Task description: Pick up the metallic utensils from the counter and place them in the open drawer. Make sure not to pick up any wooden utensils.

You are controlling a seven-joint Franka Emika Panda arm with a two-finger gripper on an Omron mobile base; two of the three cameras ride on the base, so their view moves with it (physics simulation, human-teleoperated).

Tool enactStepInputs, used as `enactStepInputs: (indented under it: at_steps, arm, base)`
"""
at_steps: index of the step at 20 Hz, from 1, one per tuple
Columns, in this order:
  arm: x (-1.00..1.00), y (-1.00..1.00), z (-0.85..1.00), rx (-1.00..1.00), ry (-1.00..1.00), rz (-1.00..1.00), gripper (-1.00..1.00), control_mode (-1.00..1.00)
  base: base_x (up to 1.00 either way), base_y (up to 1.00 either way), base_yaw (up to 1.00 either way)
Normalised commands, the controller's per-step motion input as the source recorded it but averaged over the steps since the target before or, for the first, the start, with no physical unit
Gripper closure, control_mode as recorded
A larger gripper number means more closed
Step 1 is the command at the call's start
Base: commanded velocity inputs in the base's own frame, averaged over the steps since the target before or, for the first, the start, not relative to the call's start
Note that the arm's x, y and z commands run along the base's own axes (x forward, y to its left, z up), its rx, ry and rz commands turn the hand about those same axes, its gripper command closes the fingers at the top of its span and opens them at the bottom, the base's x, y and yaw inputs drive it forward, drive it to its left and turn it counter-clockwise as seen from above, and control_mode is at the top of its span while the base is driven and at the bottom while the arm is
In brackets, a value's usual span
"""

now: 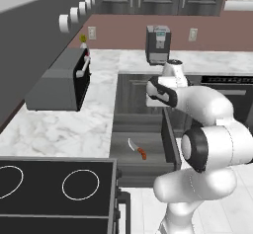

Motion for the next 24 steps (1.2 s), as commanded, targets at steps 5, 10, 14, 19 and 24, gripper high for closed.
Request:
enactStepInputs:
  at_steps: [5, 10, 14, 19, 24]
  arm:
    - [-1.00, 0.00, 0.64, 0.00, -0.21, 0.00, -1.00, -1.00]
    - [-1.00, -0.03, 0.43, 0.00, -0.19, 0.00, -1.00, -1.00]
    - [-0.92, -0.12, 0.34, 0.00, -0.13, 0.00, -1.00, -1.00]
    - [-0.09, 0.00, 0.01, 0.00, -0.02, 0.00, -1.00, -1.00]
    - [0.00, 0.00, 0.00, 0.00, 0.00, 0.00, -1.00, -1.00]
  base:
    - [0.00, 0.00, 0.00]
    - [0.00, 0.00, 0.00]
    - [0.00, 0.00, 0.00]
    - [0.00, 0.00, 0.00]
    - [0.00, 0.00, 0.00]
